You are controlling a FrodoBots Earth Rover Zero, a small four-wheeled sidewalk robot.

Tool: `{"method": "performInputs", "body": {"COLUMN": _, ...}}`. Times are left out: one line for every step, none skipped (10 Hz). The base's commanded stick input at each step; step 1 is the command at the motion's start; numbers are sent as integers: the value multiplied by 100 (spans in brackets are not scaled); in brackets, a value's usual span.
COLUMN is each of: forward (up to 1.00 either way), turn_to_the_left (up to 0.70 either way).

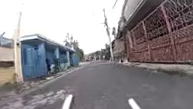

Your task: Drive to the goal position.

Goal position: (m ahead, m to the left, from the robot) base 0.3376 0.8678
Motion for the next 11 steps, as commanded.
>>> {"method": "performInputs", "body": {"forward": 0, "turn_to_the_left": 62}}
{"method": "performInputs", "body": {"forward": 0, "turn_to_the_left": 85}}
{"method": "performInputs", "body": {"forward": 0, "turn_to_the_left": 85}}
{"method": "performInputs", "body": {"forward": 0, "turn_to_the_left": 85}}
{"method": "performInputs", "body": {"forward": 0, "turn_to_the_left": 85}}
{"method": "performInputs", "body": {"forward": 0, "turn_to_the_left": 85}}
{"method": "performInputs", "body": {"forward": 0, "turn_to_the_left": 85}}
{"method": "performInputs", "body": {"forward": 0, "turn_to_the_left": 85}}
{"method": "performInputs", "body": {"forward": 0, "turn_to_the_left": 85}}
{"method": "performInputs", "body": {"forward": 0, "turn_to_the_left": 85}}
{"method": "performInputs", "body": {"forward": 0, "turn_to_the_left": 85}}
